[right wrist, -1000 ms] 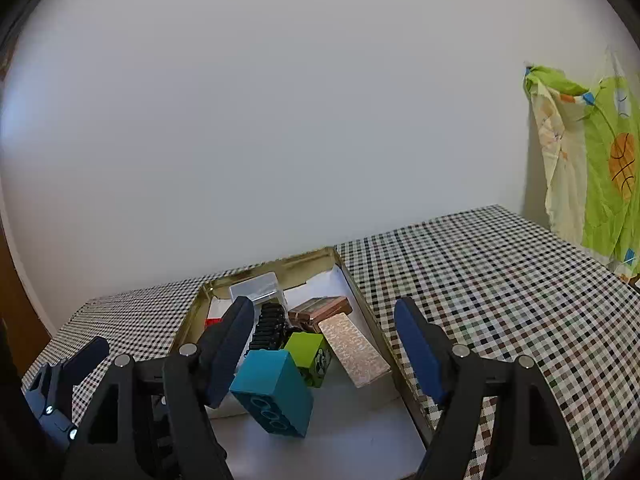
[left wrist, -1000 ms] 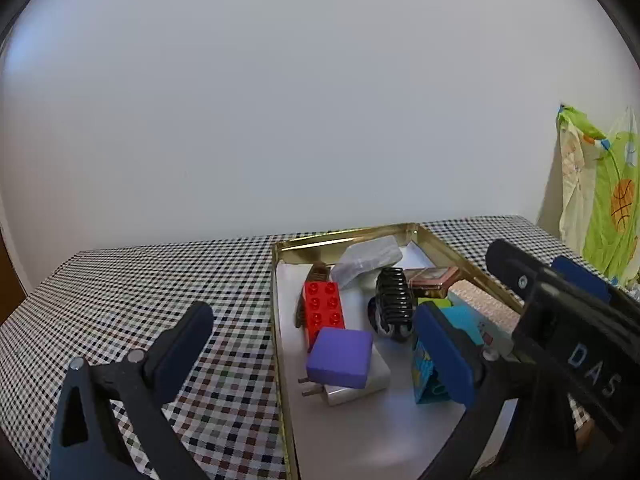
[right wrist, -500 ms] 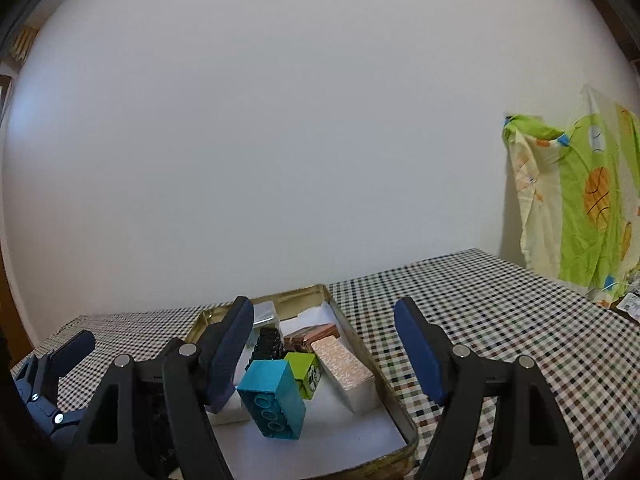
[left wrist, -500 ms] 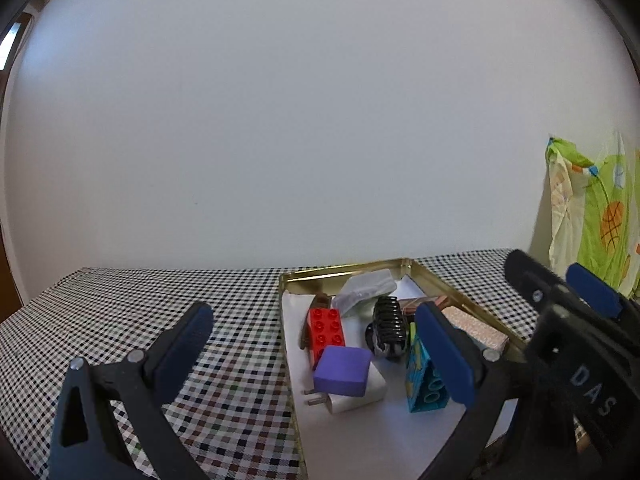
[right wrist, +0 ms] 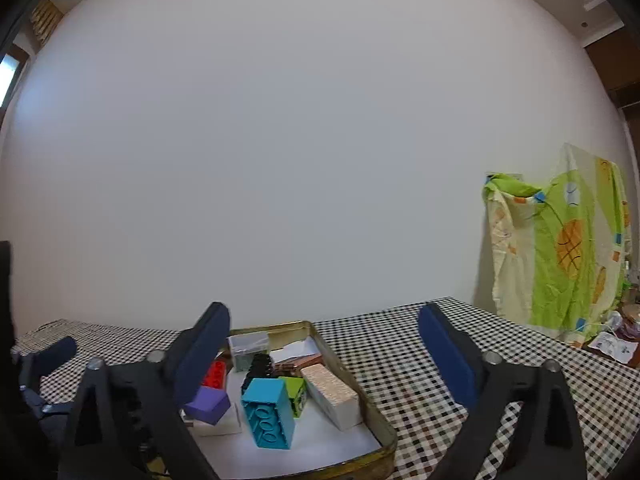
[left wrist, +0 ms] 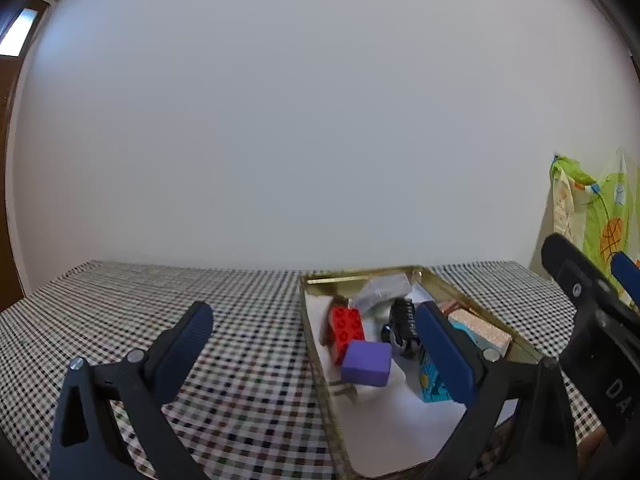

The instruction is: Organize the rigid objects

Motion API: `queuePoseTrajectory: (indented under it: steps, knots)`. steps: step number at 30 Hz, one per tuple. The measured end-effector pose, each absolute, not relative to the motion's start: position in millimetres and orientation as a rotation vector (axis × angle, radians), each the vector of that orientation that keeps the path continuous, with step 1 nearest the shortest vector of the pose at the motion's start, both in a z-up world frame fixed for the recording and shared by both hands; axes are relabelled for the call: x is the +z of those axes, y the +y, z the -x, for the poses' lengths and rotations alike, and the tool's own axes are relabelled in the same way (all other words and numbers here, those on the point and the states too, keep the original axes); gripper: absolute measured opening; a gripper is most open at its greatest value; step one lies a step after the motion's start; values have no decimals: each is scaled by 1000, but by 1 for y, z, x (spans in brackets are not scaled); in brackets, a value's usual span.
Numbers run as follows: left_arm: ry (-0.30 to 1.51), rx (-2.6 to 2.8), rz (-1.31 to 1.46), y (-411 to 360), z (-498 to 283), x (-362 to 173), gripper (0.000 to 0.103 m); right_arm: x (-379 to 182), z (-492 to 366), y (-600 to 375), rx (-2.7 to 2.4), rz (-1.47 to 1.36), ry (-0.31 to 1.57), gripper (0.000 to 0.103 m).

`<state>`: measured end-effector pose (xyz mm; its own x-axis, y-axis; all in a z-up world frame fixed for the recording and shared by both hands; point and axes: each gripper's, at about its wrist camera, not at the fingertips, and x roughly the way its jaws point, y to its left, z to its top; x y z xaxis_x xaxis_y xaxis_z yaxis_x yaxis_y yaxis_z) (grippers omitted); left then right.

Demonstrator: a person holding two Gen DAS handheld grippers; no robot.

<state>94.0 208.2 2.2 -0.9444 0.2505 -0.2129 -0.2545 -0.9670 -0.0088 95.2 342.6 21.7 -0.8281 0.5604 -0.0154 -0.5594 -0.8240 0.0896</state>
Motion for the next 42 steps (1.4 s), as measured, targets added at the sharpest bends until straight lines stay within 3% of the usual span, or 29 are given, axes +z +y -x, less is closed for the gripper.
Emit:
queuePoseTrajectory:
  steps: [8, 26, 42]
  knots:
    - [77, 2867, 222, 206, -100, 5, 102, 21, -105, 348, 2547, -21, 236, 99]
    - [72, 2836, 273, 206, -95, 4, 103, 25, -106, 329, 2474, -75, 77, 100]
    - [102, 2844, 248, 212, -103, 6, 103, 30, -115, 329, 2489, -84, 76, 100]
